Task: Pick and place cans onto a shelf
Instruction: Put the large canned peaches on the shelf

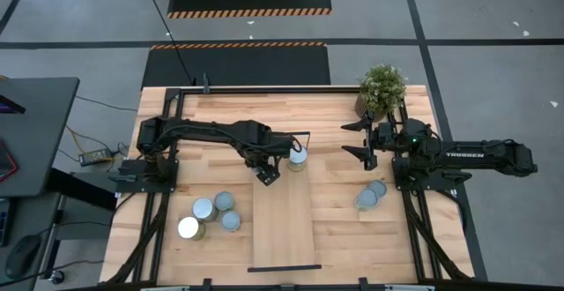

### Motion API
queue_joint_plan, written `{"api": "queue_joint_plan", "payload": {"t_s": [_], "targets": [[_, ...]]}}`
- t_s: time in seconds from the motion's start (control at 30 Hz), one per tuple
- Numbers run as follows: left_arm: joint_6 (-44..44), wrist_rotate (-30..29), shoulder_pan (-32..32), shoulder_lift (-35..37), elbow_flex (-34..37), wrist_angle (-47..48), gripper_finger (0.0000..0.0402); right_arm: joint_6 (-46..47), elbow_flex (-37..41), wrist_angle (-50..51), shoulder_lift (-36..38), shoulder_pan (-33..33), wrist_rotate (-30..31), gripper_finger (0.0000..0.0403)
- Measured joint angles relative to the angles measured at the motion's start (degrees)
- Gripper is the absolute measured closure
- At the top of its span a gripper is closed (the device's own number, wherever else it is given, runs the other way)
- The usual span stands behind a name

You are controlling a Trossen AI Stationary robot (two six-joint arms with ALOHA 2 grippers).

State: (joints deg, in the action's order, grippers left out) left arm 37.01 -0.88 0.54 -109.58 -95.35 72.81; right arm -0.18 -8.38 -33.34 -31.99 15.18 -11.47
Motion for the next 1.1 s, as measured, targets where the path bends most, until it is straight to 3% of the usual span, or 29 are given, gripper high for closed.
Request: {"api": "queue_joint_plan", "payload": {"t_s": [0.37, 0.8, 1.1], "targets": [[-2.68, 1.72, 0.54, -0.20, 0.09, -1.91, 0.0045, 0.01, 0.00, 0.02, 0.02, 0.00, -0.02, 0.0089], [-3.21, 0.97, 2.11, -0.20, 0.09, -2.31, 0.0042, 0.01, 0.00, 0.04, 0.00, 0.00, -0.02, 0.0089], [-4.75, -4.55, -0.23, -0.27, 0.11, -4.32, 0.0042, 0.01, 0.00, 0.07, 0.00, 0.00, -0.02, 0.0089]]}}
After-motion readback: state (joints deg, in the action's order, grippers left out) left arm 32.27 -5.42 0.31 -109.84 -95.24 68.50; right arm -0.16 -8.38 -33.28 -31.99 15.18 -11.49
